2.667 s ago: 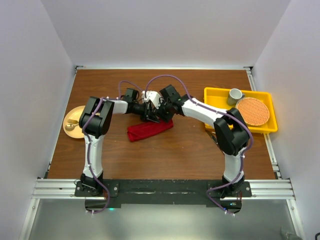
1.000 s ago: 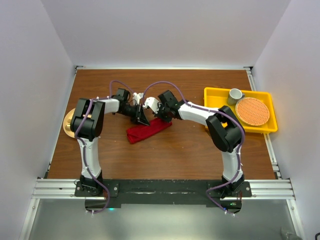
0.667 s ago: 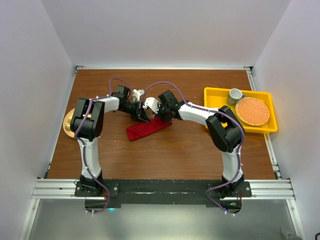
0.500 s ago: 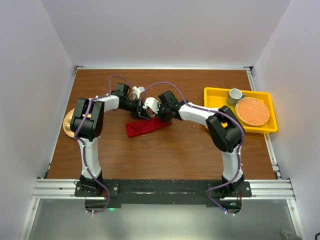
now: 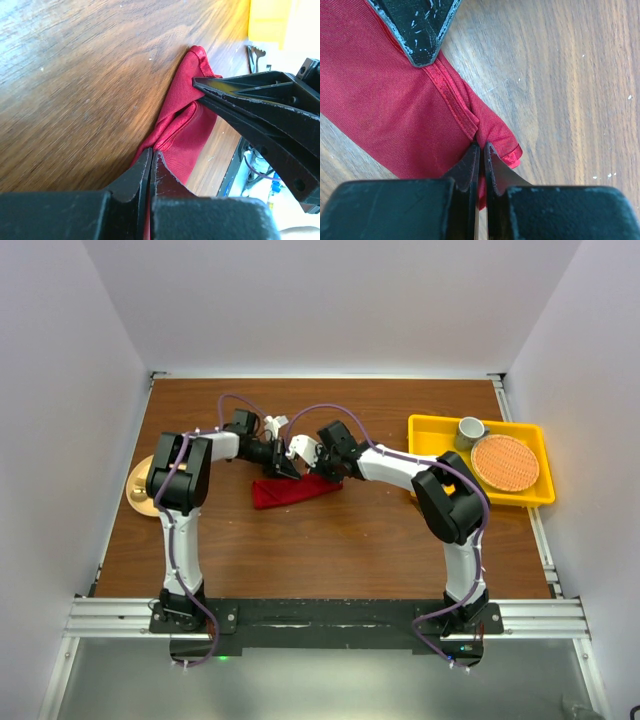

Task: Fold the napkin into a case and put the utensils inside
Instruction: Smooth out the smaller rectangle-folded napkin at the center of the board.

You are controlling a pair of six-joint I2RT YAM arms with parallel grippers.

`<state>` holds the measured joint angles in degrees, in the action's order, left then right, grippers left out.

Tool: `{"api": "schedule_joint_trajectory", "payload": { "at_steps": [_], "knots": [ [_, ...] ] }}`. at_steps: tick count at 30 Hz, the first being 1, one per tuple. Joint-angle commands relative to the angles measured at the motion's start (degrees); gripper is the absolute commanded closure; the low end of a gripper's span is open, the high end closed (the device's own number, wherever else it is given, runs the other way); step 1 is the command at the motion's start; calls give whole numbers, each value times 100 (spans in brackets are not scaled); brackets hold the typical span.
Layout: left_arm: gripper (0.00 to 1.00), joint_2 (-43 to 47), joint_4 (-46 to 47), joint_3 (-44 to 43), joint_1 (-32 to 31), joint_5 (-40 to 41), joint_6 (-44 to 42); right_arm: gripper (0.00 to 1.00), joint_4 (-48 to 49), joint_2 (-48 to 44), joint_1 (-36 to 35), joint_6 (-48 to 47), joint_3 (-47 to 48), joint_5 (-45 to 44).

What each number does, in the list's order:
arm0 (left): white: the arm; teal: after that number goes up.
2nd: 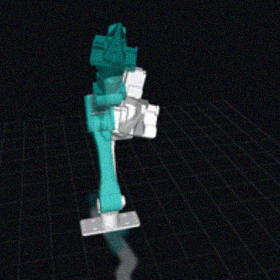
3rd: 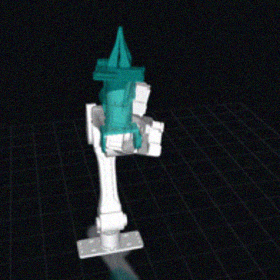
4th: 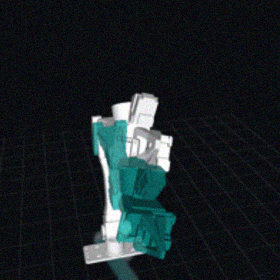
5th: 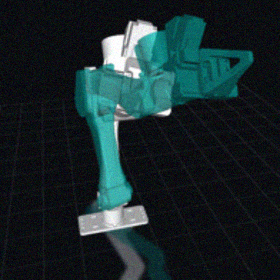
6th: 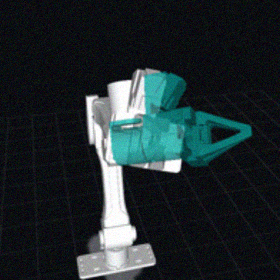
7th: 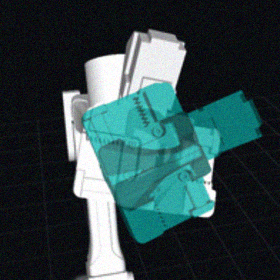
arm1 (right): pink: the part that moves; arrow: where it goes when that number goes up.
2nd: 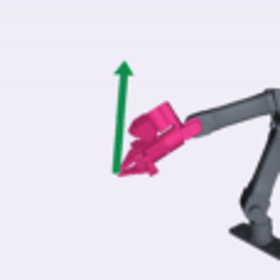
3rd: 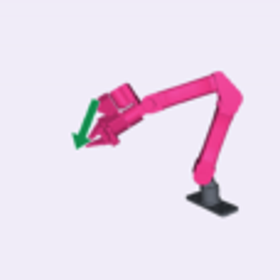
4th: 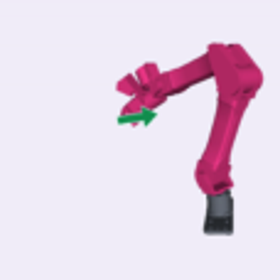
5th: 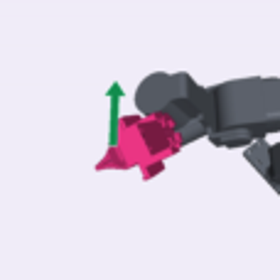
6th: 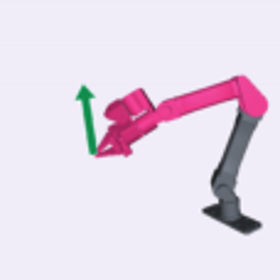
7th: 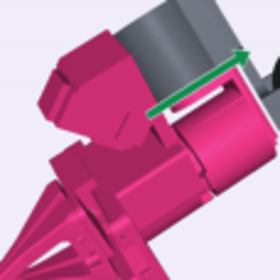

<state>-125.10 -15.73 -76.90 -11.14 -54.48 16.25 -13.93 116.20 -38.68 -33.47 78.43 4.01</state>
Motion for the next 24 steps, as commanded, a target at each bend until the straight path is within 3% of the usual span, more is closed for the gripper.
{"api": "schedule_joint_trajectory", "payload": {
  "at_steps": [1, 4, 5, 6, 7, 8, 13, 18, 24],
  "knots": [
    [100, -278, 237, 316, 41, 604, -113, 94, -662, 104, 36, 191, 180, -41],
    [100, -278, 132, 422, 41, 623, -236, 81, -935, -18, 36, 525, 567, -102],
    [100, -270, 131, 457, 41, 614, -271, 70, -1110, -71, 36, 639, 750, -76],
    [100, -269, 131, 474, 41, 605, -289, 66, -1138, -132, 36, 710, 822, -85],
    [100, -269, 131, 492, 41, 562, -298, 54, -1164, -176, 27, 815, 875, -111],
    [100, -278, 140, 510, 41, 544, -315, 51, -1164, -220, 27, 842, 893, -120],
    [100, -278, 131, 536, 50, 500, -359, 50, -1165, -501, 53, 817, 893, -217],
    [100, -313, 105, 501, 50, 465, -403, 64, -910, -537, 27, 518, 630, -348],
    [100, -349, 0, 431, 59, 456, -465, 63, -620, -432, 18, 324, 348, -322]
  ]
}}
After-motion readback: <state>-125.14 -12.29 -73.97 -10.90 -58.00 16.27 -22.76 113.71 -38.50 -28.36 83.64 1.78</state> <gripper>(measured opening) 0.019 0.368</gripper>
